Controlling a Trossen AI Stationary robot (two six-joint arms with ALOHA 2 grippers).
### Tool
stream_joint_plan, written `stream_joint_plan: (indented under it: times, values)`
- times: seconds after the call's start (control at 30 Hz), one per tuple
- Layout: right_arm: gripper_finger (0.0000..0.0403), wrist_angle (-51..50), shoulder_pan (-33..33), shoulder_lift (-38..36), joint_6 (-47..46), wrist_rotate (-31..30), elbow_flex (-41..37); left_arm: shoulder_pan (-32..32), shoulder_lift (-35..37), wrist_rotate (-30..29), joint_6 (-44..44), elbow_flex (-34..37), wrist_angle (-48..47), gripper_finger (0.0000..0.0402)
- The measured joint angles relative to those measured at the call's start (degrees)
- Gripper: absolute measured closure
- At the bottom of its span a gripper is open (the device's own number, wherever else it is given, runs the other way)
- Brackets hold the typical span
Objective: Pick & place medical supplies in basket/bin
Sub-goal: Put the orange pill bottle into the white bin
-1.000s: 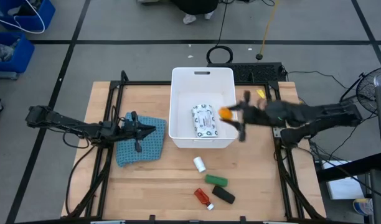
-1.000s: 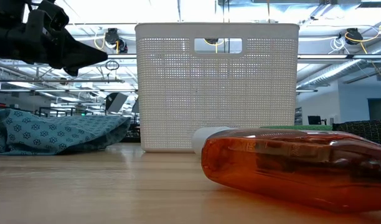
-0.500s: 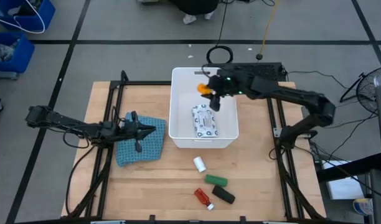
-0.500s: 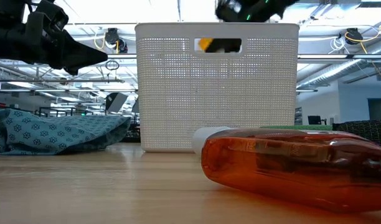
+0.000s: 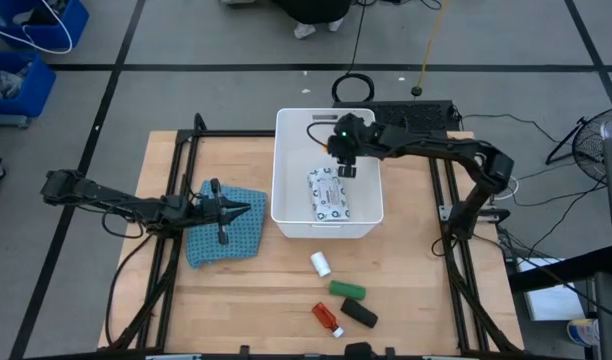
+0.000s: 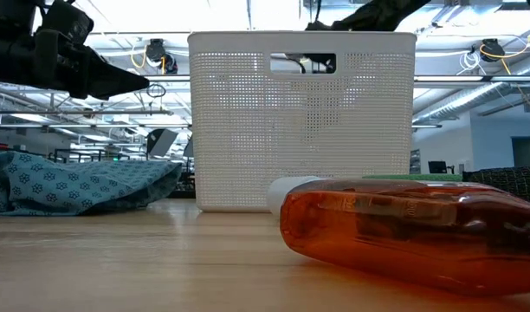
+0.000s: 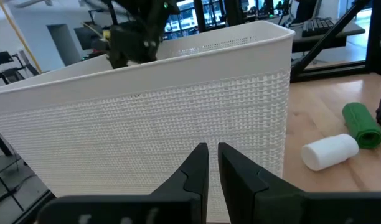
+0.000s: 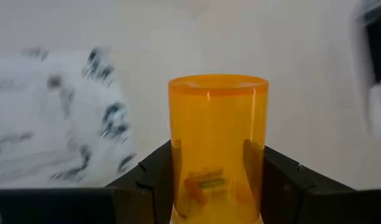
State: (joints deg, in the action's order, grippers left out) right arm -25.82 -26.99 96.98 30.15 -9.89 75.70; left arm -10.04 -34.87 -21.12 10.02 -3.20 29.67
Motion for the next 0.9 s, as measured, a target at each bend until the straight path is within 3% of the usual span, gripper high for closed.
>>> stream_joint_plan:
  times: [0.23,0.63,0.9]
  values:
    - [0.0241,-4.21,-0.2,4.92,-2.43,3.91,0.0,0.0,0.0,0.0,1.81,0.0,0.02,0.036]
    - [0.0237,-5.05,-0.34,12.3,-7.89,0.73,-0.01,0.0,0.02,0.02,1.68,0.0,0.15,0.036]
    - [0.0169,-5.32,0.07,10.55,-9.86,-2.11,-0.02,0.0,0.0,0.04,0.46,-0.02,0.13,0.036]
